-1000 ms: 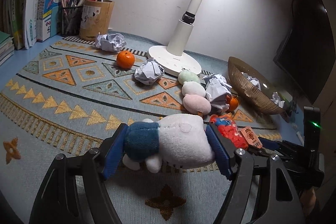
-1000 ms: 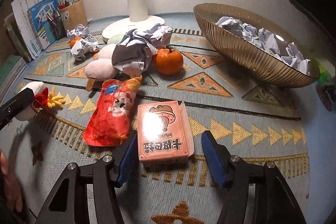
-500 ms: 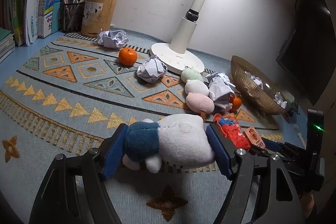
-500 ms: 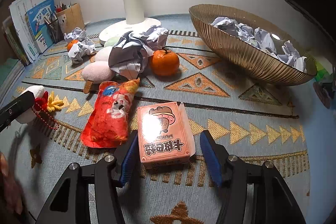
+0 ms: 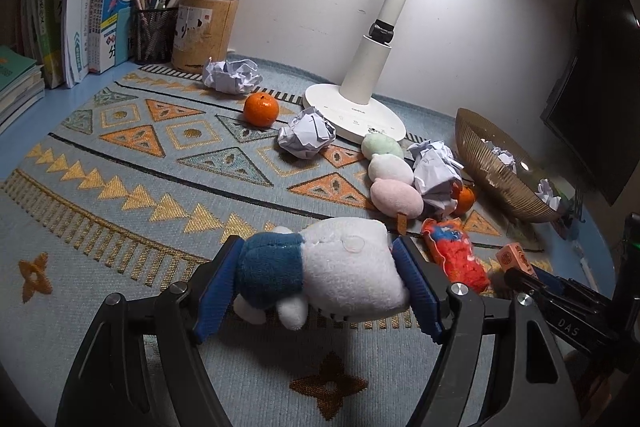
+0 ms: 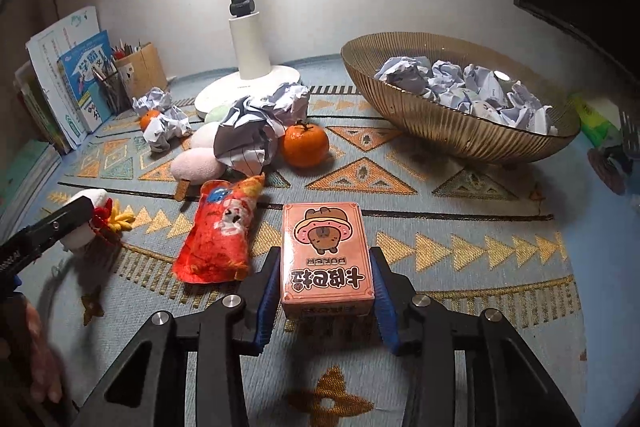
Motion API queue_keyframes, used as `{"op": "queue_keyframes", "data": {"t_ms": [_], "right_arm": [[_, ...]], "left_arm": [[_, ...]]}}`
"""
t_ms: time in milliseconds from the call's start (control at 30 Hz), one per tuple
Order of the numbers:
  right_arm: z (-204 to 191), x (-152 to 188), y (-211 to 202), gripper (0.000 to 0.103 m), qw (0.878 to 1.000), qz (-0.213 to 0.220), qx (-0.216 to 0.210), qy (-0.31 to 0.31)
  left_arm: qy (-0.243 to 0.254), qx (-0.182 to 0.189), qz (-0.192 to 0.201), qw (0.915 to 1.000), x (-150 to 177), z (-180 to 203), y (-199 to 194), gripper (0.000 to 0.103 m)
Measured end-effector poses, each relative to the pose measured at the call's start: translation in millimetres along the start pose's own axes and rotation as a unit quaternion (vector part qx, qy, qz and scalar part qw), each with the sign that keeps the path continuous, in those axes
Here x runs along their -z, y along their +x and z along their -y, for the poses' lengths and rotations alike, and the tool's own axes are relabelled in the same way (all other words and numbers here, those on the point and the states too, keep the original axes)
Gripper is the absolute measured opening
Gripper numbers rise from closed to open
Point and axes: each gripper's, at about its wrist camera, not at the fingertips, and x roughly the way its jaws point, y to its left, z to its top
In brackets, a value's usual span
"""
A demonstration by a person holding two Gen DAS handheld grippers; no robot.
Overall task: Organize objects
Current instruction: 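Carry plush and pink box over the amber bowl and open both tools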
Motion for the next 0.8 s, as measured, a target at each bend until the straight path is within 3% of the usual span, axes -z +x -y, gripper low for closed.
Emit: {"op": "queue_keyframes", "data": {"t_ms": [67,133,300,400,567,600,633,667,800], "right_arm": [[11,2,-18,0.041,1.000,0.007,-0.012,0.011],[25,-6,-43,0.041,0.999,0.028,-0.019,0.020],[68,-55,-103,0.041,0.993,0.105,0.005,0.047],[95,-89,-114,0.041,0.989,0.125,0.021,0.070],[131,-137,-85,0.041,0.986,0.111,0.038,0.117],[139,-145,-74,0.045,0.986,0.103,0.031,0.127],[147,-152,-63,0.061,0.987,0.091,0.025,0.133],[153,-155,-53,0.067,0.987,0.074,0.031,0.141],[166,-138,-48,0.068,0.986,0.060,0.022,0.157]], "left_arm": [[0.013,0.004,0.004,0.9999,-1,13,-7,0.074],[0.020,0.031,0.020,0.9991,-8,33,-16,0.074],[0.070,0.101,0.051,0.9911,-47,112,-23,0.074],[0.105,0.127,0.059,0.9846,-73,163,-14,0.074],[0.121,0.157,0.054,0.9787,-107,218,29,0.077],[0.115,0.164,0.048,0.9786,-112,223,40,0.079],[0.109,0.172,0.041,0.9782,-115,226,52,0.084],[0.106,0.175,0.029,0.9784,-116,228,62,0.093],[0.096,0.150,0.013,0.9839,-111,214,75,0.097]]}}
